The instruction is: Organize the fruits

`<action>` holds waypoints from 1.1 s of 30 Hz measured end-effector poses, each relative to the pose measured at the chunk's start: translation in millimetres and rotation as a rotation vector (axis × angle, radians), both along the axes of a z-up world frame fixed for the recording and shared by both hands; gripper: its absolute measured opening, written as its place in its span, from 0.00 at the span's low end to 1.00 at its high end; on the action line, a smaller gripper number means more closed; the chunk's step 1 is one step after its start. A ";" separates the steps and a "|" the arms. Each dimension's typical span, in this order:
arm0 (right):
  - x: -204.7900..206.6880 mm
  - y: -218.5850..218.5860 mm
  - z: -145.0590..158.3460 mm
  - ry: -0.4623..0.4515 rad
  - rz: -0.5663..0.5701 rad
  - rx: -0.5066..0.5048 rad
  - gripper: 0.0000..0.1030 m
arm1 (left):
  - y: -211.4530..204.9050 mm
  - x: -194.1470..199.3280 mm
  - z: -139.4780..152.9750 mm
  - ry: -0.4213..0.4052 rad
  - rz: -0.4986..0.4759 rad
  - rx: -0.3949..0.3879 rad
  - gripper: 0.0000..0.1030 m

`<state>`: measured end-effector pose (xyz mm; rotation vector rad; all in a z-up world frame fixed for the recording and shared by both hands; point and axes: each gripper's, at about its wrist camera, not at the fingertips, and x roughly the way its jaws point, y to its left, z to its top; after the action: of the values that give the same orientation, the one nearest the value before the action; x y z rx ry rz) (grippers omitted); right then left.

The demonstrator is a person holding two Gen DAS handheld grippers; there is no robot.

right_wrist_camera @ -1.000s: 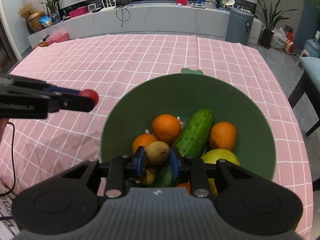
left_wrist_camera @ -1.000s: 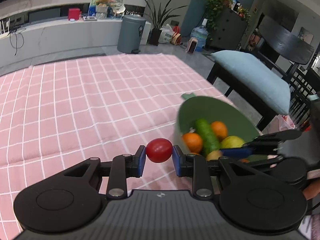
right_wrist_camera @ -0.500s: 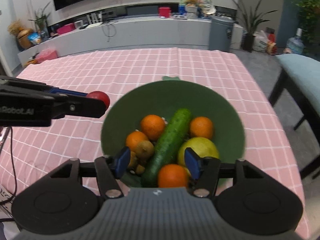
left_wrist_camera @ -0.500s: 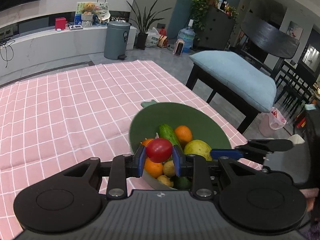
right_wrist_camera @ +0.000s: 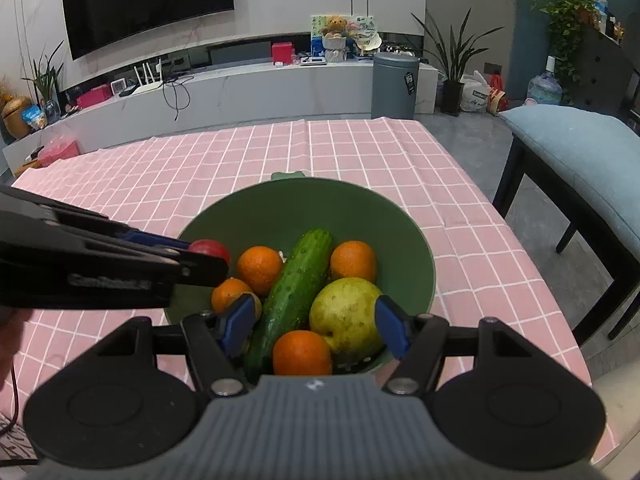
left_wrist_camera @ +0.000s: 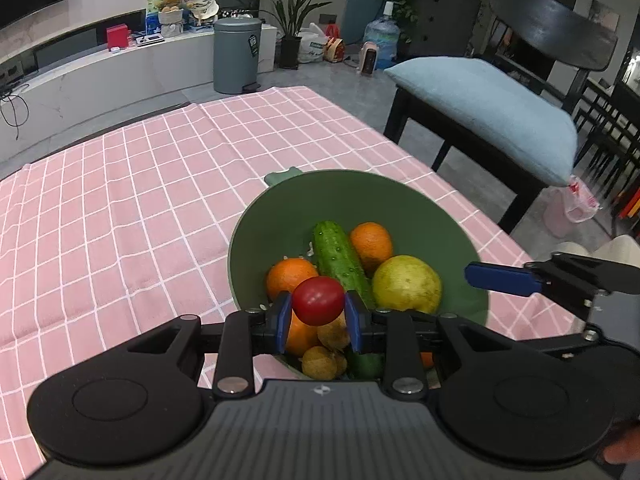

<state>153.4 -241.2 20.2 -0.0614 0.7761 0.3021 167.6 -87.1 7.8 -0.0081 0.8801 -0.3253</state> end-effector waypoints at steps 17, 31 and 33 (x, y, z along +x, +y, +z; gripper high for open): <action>10.1 -2.7 -10.2 0.028 -0.030 0.024 0.62 | -6.1 14.7 -20.3 0.031 0.024 0.009 0.31; 9.9 -2.5 -8.9 0.029 -0.029 0.024 0.66 | 1.6 0.8 -8.4 0.002 0.053 -0.003 0.50; 9.7 -5.7 -7.0 0.022 -0.038 0.036 0.69 | 5.4 -6.0 -0.8 -0.024 0.050 -0.020 0.54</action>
<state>163.1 -246.9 13.3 -0.0092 0.7928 0.2814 161.6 -81.7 7.0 -0.0442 0.8511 -0.2867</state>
